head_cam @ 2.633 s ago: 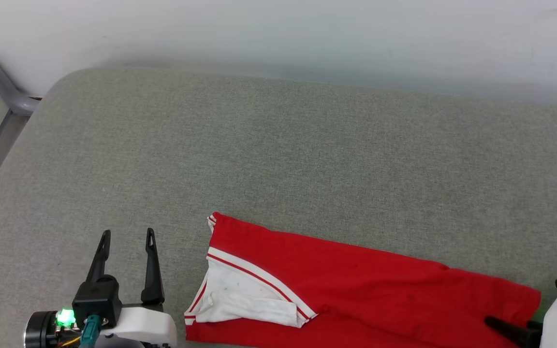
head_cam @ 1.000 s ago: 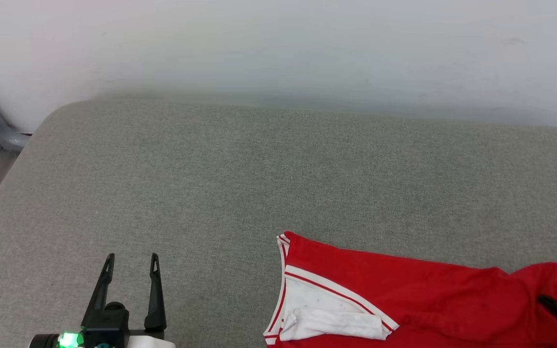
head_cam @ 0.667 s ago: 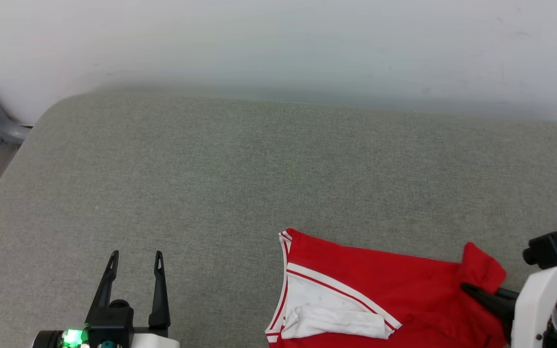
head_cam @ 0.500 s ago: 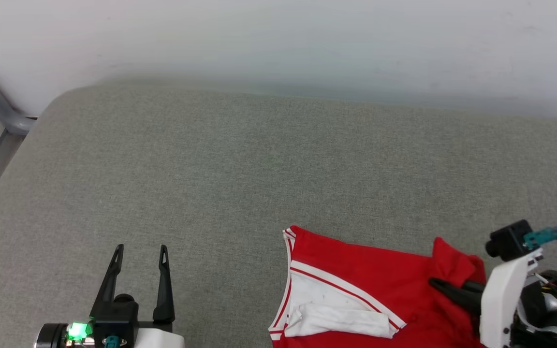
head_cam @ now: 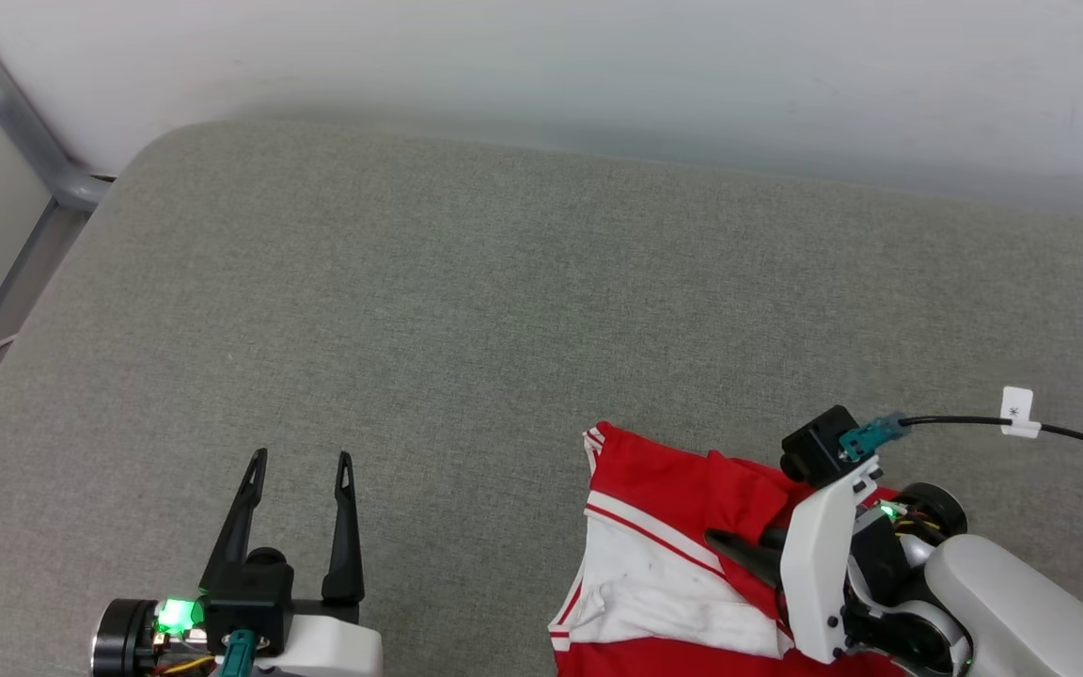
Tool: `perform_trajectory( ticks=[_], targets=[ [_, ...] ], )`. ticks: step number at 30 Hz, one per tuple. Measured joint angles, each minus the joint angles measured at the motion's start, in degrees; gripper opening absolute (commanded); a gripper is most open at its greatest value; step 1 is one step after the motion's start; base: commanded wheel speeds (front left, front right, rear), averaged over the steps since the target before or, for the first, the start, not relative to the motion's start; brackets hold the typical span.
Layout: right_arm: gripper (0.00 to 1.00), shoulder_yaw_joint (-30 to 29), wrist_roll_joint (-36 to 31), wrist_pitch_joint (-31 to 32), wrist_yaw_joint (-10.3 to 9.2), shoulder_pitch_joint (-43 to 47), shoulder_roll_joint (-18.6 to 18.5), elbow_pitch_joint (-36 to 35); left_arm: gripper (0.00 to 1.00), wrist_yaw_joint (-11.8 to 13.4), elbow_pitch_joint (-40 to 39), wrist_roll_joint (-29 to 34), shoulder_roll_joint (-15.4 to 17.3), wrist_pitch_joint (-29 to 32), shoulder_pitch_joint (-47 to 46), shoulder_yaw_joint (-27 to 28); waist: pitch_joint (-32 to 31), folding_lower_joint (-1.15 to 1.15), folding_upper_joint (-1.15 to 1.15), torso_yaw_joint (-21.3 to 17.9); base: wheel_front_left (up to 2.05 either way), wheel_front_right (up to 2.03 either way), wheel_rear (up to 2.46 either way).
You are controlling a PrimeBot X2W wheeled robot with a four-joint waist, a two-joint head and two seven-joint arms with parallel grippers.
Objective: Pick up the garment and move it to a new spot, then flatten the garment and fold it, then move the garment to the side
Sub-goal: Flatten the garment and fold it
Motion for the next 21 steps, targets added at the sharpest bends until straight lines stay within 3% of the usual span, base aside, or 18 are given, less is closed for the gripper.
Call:
perform_trajectory(
  ticks=[6,13,14,15,16,21],
  targets=[
    [0.00,1.63,-1.48,-0.18,0.01,-1.77,3.64,7.94,1.00,0.15,0.21,-0.01,-0.34,0.00,-0.94,-0.76,1.23,0.00,0.00,1.02,0.00,0.00,0.00],
    [0.00,2.99,-0.99,-3.66,0.01,-2.60,5.86,11.50,1.00,0.25,0.64,-0.24,-0.38,0.00,-1.52,-0.86,1.19,0.00,0.00,0.88,0.00,0.00,0.00],
    [0.09,3.22,-0.96,-4.13,0.00,-2.60,5.86,11.45,1.00,0.35,0.73,-0.26,-0.36,0.00,-1.46,-0.84,1.03,0.00,0.00,0.74,0.00,0.00,0.00],
    [0.46,3.37,-0.85,-4.71,0.00,-2.55,5.79,11.20,1.00,0.35,0.85,-0.26,-0.33,0.00,-1.41,-0.84,0.83,0.00,0.00,0.59,0.00,0.00,0.00],
    [1.00,3.41,-0.56,-5.49,0.00,-2.43,5.49,10.47,1.00,0.36,0.90,-0.26,-0.30,0.00,-1.36,-0.87,0.59,0.00,0.00,0.47,0.00,0.00,0.00],
    [1.00,1.31,0.05,-10.78,0.01,-1.10,1.98,3.42,1.00,0.46,0.92,-0.34,0.22,0.00,-0.37,-0.48,-0.77,0.00,0.00,-0.56,0.00,0.00,0.00]
  ],
)
